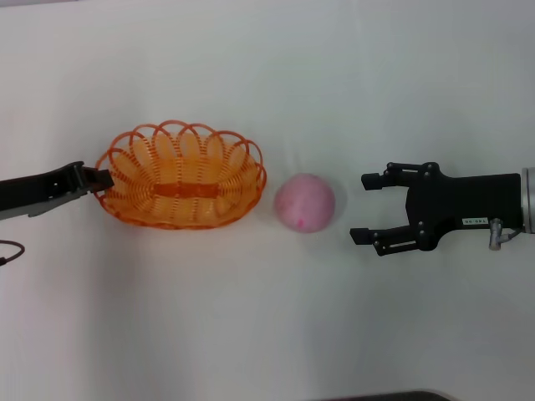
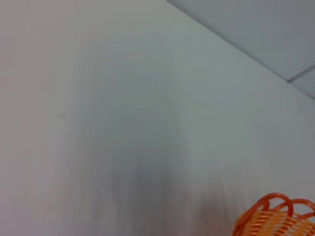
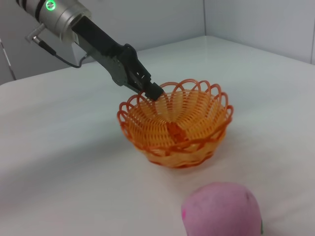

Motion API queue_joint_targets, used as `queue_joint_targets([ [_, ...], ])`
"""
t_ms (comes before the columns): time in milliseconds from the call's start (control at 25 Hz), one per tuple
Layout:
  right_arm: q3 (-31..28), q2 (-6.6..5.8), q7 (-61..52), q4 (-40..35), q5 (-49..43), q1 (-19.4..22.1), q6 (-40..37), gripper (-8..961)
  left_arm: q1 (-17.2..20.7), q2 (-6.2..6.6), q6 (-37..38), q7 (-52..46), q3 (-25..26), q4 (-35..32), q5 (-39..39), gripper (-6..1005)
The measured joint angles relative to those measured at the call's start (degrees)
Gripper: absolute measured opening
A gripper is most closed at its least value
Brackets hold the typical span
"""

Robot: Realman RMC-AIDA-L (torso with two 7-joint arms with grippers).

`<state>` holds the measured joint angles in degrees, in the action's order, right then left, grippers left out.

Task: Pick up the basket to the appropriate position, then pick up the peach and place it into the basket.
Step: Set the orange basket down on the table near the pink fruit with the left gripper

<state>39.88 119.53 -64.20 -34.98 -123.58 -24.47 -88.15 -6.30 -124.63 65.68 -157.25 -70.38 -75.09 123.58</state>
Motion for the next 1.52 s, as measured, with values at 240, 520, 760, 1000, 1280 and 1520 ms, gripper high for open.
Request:
queue_joint_targets([
  [240,0.0,0.00,-0.1,-0.1,0.0,0.0,0.0,915,0.8,0.00,-1.0,-0.1,-0.2,0.1,-1.3,44],
  [520,0.0,0.00,0.1,-0.1,0.0,0.0,-0.1,915,0.9,0.00,-1.7,-0.1,-1.1,0.7,-1.7,45],
  [760,0.0,0.00,0.2,0.0,0.0,0.0,0.0,915,1.3,0.00,-2.9,0.3,-1.8,0.7,-1.8,45],
  [1000,0.0,0.00,0.0,0.0,-0.1,-0.2,-0.1,915,1.4,0.00,-3.1,0.3,-2.1,0.7,-1.8,44],
  [1280,0.0,0.00,0.1,0.0,-0.1,-0.2,-0.1,915,1.8,0.00,-3.8,1.0,-2.4,1.4,-2.7,56],
  [1520,0.1,0.00,0.0,-0.1,-0.1,-0.1,-0.2,915,2.4,0.00,-4.3,1.4,-2.5,1.4,-4.0,74],
])
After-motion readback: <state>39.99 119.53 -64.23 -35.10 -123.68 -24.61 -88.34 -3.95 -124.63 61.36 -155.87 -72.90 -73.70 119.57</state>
